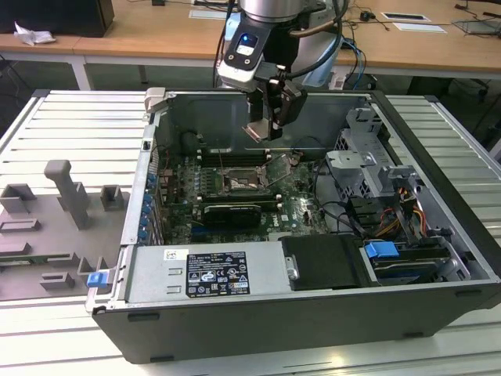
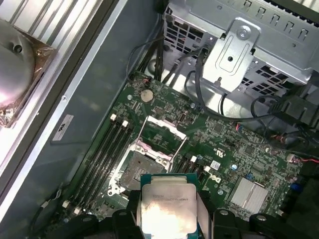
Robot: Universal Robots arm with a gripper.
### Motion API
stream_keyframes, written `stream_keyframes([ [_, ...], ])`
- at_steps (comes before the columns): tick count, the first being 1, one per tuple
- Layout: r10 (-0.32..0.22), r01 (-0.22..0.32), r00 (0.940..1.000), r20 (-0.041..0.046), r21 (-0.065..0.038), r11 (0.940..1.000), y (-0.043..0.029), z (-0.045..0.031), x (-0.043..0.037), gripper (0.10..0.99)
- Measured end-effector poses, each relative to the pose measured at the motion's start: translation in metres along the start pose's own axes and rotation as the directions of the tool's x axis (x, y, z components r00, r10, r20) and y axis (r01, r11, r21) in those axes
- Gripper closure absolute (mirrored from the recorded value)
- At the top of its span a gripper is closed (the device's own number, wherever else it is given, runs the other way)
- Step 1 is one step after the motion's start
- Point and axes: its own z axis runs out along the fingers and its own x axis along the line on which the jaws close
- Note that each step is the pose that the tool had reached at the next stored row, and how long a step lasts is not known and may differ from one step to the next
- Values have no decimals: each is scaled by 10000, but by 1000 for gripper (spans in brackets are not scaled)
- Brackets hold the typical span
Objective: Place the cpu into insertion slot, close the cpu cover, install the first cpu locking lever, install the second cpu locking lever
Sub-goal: 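Place the cpu into insertion slot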
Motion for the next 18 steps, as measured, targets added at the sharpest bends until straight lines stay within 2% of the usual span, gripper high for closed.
stream_keyframes([
  [8,799,-799,9968,67,-15,9968,-1,7,0,553],
  [13,1282,-1282,9917,108,-27,9917,-1,11,0,553],
  [18,1834,-1834,9829,152,-43,9830,-1,16,0,553],
])
